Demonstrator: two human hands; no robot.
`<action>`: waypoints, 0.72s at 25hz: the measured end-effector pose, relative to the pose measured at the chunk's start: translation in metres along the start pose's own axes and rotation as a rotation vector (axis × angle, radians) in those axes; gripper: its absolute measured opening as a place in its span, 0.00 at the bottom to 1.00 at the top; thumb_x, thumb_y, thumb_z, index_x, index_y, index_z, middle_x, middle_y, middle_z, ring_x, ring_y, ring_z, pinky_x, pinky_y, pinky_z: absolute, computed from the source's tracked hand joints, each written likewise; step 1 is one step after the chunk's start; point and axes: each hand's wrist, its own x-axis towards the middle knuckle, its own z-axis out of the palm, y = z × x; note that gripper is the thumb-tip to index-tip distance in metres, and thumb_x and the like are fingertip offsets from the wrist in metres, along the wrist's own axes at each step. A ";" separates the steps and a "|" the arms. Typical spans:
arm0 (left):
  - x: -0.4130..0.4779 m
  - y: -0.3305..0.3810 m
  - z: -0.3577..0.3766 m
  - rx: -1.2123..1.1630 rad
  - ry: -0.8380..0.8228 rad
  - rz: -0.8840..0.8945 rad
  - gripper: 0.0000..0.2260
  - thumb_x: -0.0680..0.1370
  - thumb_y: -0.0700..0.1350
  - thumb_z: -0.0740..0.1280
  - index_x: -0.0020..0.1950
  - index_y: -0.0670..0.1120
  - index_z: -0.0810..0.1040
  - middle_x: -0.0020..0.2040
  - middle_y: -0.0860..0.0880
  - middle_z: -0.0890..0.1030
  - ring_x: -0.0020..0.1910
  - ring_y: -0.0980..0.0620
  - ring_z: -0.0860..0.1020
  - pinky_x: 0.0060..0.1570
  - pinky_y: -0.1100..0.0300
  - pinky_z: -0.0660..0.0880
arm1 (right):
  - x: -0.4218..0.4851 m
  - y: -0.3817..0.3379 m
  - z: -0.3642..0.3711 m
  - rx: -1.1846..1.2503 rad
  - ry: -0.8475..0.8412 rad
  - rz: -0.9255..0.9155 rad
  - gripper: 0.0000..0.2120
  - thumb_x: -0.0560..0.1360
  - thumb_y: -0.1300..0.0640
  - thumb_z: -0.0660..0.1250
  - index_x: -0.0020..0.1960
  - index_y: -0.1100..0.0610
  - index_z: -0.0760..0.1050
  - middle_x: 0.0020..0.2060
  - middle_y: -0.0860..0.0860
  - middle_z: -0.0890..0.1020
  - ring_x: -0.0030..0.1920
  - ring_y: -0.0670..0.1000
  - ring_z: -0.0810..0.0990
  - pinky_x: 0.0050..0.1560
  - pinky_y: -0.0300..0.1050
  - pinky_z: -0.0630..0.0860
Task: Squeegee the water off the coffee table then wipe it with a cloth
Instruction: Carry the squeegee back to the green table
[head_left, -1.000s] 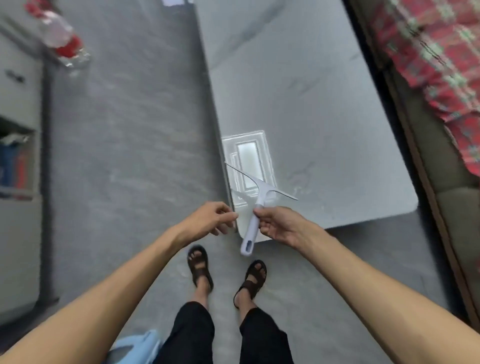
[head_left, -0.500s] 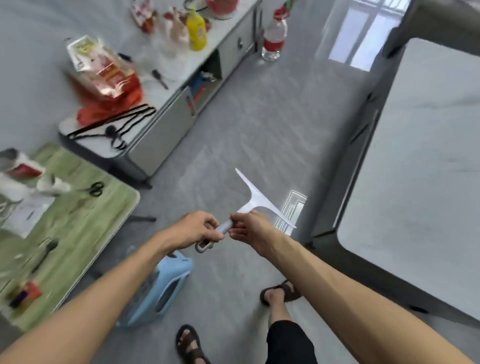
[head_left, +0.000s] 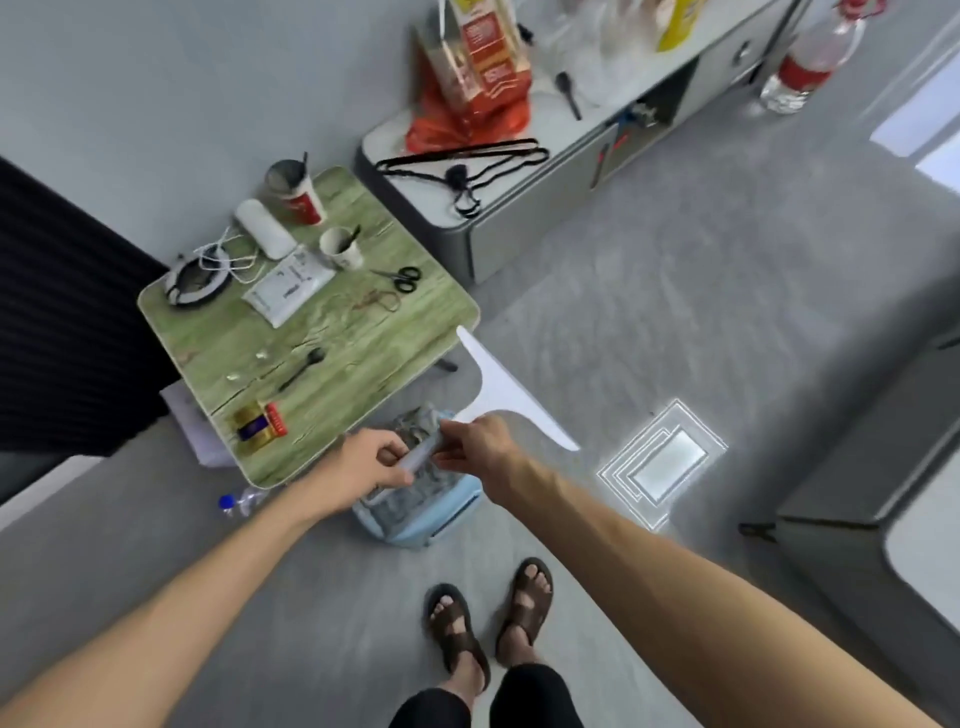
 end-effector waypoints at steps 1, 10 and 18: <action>0.006 -0.013 -0.008 -0.003 0.025 -0.012 0.10 0.67 0.39 0.77 0.46 0.42 0.81 0.39 0.49 0.83 0.39 0.53 0.77 0.39 0.59 0.72 | 0.015 -0.001 0.014 -0.034 0.001 -0.003 0.12 0.78 0.65 0.65 0.36 0.65 0.72 0.31 0.59 0.76 0.27 0.53 0.76 0.28 0.40 0.77; 0.137 -0.152 -0.111 0.142 0.076 0.025 0.08 0.68 0.43 0.77 0.44 0.46 0.80 0.39 0.51 0.83 0.41 0.49 0.80 0.49 0.49 0.78 | 0.193 0.004 0.166 -0.292 0.122 -0.080 0.14 0.76 0.60 0.67 0.32 0.62 0.75 0.38 0.66 0.83 0.36 0.59 0.82 0.47 0.57 0.82; 0.274 -0.267 -0.152 0.327 0.129 0.060 0.08 0.70 0.45 0.75 0.42 0.44 0.78 0.36 0.47 0.80 0.35 0.48 0.77 0.29 0.61 0.66 | 0.346 0.040 0.256 -0.341 0.280 -0.106 0.12 0.77 0.59 0.67 0.48 0.70 0.79 0.44 0.64 0.84 0.46 0.61 0.85 0.48 0.58 0.81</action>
